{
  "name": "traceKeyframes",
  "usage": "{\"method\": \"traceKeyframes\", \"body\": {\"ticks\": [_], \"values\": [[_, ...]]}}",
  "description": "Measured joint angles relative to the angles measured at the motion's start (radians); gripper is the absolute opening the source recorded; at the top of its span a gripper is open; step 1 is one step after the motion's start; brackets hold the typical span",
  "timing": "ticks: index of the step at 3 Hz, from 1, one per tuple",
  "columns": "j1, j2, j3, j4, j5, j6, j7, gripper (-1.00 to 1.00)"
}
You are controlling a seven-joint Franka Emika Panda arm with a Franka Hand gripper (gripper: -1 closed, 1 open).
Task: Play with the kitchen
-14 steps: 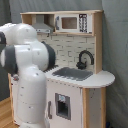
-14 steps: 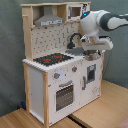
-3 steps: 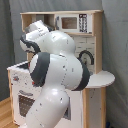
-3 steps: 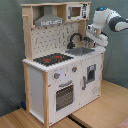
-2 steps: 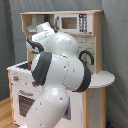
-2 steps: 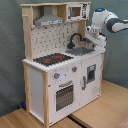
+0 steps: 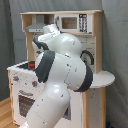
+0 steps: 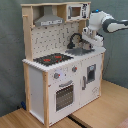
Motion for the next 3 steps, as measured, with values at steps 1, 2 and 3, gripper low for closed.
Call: {"method": "traceKeyframes", "body": {"ticks": [1, 2, 3], "values": [[0.064, -0.012, -0.070, 0.040, 0.000, 0.000, -0.007, -1.00], [0.138, -0.020, -0.147, 0.082, 0.000, -0.001, -0.008, -1.00], [0.210, -0.021, -0.221, 0.117, 0.000, -0.002, -0.008, -1.00]]}}
